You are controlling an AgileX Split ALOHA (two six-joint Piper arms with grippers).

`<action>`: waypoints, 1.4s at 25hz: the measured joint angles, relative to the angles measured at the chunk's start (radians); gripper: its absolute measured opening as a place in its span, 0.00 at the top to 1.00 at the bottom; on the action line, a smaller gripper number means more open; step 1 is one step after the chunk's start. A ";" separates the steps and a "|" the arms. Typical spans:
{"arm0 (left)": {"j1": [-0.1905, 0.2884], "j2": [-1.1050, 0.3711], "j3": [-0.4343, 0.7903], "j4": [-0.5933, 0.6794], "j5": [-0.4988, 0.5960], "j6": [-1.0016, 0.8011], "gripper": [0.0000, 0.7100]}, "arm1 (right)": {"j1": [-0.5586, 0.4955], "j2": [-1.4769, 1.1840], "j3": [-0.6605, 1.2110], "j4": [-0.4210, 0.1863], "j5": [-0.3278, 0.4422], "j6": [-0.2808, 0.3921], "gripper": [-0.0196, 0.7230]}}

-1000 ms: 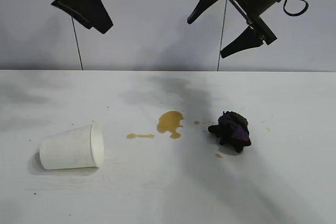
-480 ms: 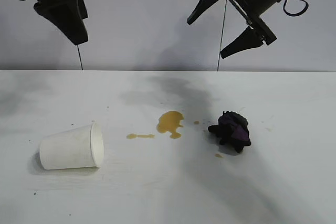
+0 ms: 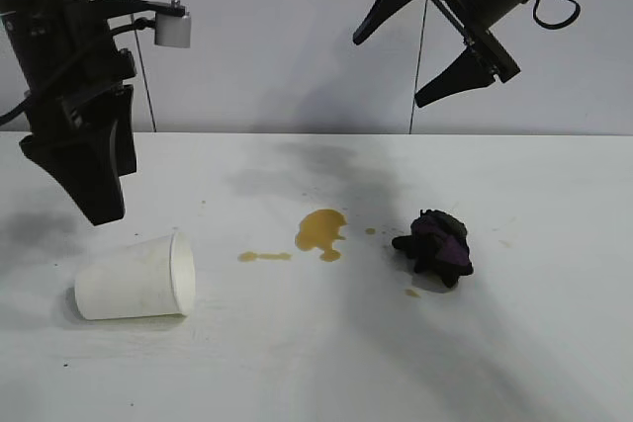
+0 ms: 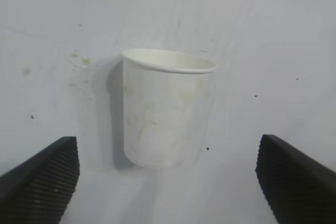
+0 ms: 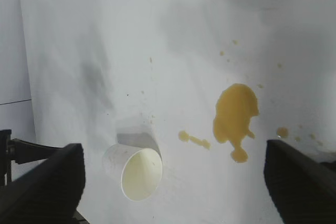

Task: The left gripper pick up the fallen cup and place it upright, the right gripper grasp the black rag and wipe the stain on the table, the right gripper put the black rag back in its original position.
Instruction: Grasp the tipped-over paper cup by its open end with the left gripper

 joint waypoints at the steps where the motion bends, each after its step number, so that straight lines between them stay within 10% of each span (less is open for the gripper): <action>1: 0.000 0.000 0.003 0.001 -0.007 0.003 0.07 | 0.000 0.000 0.000 0.000 -0.001 -0.001 0.11; 17: -0.001 0.000 0.021 0.031 -0.097 0.057 0.07 | 0.000 0.000 0.000 0.000 -0.019 -0.011 0.11; 26: -0.148 0.000 0.127 0.164 -0.231 0.040 0.07 | 0.000 0.000 0.000 0.001 -0.020 -0.013 0.11; 35: -0.129 0.009 0.146 0.187 -0.317 -0.109 0.07 | 0.000 0.000 0.000 0.001 -0.020 -0.016 0.11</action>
